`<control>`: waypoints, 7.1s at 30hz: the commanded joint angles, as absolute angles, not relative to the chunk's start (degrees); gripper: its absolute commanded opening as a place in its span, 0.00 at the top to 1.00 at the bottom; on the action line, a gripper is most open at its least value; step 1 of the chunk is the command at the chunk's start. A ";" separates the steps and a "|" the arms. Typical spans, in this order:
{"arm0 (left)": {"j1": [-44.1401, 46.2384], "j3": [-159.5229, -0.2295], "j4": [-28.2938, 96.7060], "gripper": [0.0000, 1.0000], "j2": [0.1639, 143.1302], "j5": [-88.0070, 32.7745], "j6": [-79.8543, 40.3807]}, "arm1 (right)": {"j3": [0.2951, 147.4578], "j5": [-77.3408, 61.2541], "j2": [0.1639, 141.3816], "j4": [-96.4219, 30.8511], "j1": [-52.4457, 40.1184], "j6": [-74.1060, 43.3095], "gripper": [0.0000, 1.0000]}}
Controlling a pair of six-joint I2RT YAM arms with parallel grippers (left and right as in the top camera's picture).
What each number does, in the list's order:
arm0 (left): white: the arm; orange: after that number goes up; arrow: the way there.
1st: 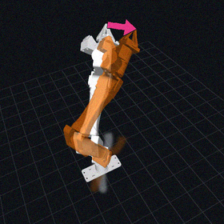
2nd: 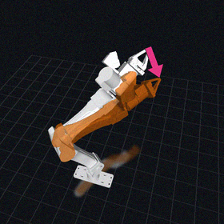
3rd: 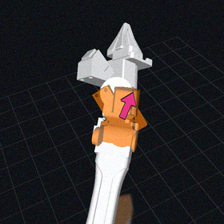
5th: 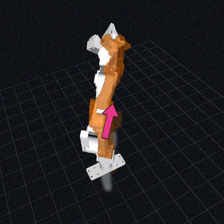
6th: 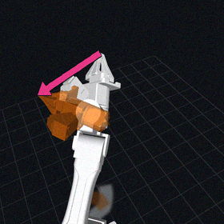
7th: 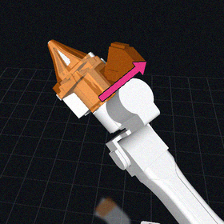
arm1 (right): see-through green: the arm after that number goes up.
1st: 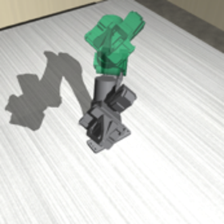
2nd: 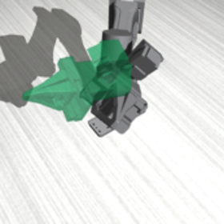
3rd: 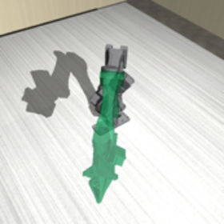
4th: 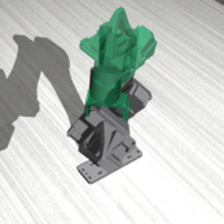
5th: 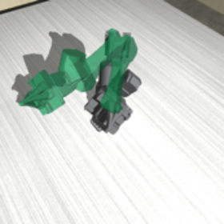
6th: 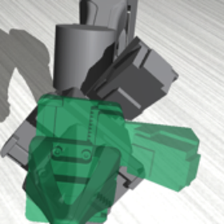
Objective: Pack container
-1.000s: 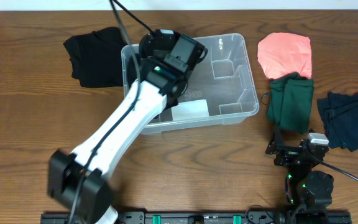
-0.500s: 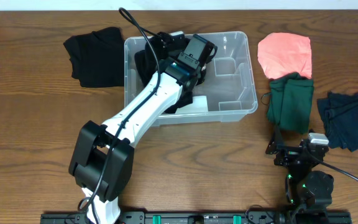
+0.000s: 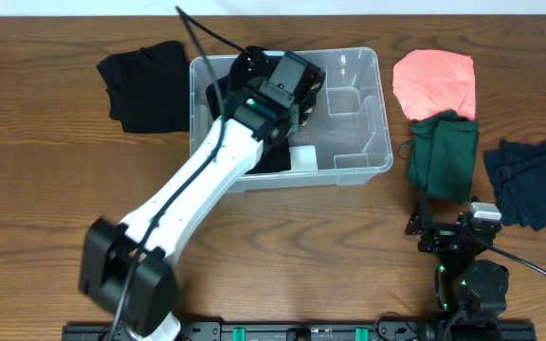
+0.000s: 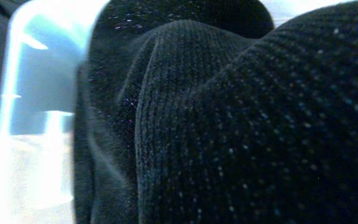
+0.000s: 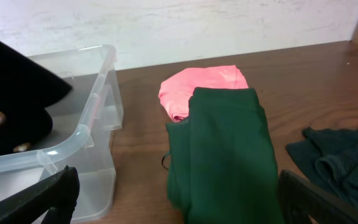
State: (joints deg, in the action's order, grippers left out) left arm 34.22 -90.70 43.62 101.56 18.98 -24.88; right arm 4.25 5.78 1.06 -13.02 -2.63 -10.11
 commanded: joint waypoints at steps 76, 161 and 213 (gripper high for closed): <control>41.43 -92.62 32.93 0.39 107.46 8.60 -11.97 | 4.08 5.58 0.75 -13.06 -1.98 -10.68 0.01; 38.28 -91.20 21.63 0.68 118.08 -31.24 -5.80 | 4.08 5.58 0.75 -13.06 -1.98 -10.68 0.01; -10.52 -90.91 44.64 0.20 101.49 -14.61 -18.55 | 4.08 5.58 0.75 -13.08 -1.98 -10.68 0.01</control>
State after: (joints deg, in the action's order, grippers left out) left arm -10.61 -91.24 45.36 98.94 -12.99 -18.20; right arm 4.25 5.80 1.06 -12.99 -2.63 -10.11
